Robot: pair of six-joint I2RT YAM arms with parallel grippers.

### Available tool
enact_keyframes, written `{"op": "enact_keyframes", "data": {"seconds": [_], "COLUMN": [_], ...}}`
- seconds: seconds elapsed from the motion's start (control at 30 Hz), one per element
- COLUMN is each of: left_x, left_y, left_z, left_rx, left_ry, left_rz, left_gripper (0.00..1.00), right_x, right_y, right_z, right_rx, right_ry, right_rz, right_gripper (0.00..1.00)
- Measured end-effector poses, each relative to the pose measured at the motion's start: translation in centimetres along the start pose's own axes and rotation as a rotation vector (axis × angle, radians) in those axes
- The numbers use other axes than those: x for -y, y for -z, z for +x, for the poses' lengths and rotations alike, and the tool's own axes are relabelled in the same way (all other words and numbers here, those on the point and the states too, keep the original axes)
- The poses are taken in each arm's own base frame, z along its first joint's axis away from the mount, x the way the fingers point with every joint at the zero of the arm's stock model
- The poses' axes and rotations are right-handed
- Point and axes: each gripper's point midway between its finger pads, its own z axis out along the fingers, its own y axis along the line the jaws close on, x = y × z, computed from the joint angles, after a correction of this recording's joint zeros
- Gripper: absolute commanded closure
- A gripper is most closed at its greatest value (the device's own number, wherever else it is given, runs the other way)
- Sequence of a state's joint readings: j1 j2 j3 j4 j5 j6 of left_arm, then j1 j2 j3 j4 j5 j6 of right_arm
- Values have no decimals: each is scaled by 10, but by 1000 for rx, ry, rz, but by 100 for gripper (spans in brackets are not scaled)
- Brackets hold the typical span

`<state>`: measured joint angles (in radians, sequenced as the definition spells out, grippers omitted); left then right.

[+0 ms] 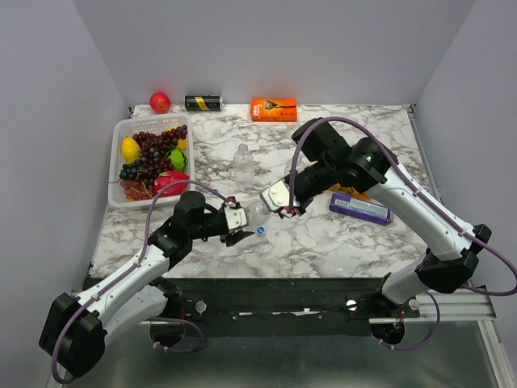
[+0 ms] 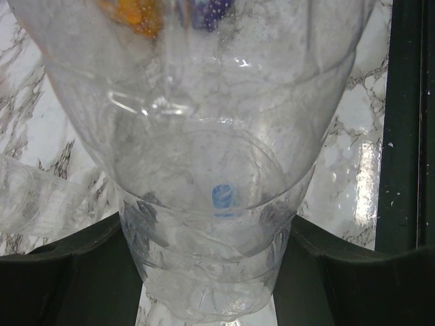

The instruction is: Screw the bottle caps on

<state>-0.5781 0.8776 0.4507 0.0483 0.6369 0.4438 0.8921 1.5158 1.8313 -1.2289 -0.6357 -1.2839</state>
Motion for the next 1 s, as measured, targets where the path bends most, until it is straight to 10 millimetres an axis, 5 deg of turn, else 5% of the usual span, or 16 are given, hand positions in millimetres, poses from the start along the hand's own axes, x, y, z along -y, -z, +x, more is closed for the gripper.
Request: {"op": "enact_keyframes", "data": {"seconds": [0.7, 1.0], "left_x": [-11, -24], "left_y": [1, 1], "left_z": [8, 13], "left_rx": [-20, -1], "left_ry": [8, 85], "left_rz": [-76, -194], "left_gripper": [100, 100], "right_x": [6, 28], "right_y": [-13, -16], "right_z": [11, 24], "right_rx": [-28, -33], "right_ry": [-50, -243], "right_rz": [-34, 34], "right_gripper": [73, 74]}}
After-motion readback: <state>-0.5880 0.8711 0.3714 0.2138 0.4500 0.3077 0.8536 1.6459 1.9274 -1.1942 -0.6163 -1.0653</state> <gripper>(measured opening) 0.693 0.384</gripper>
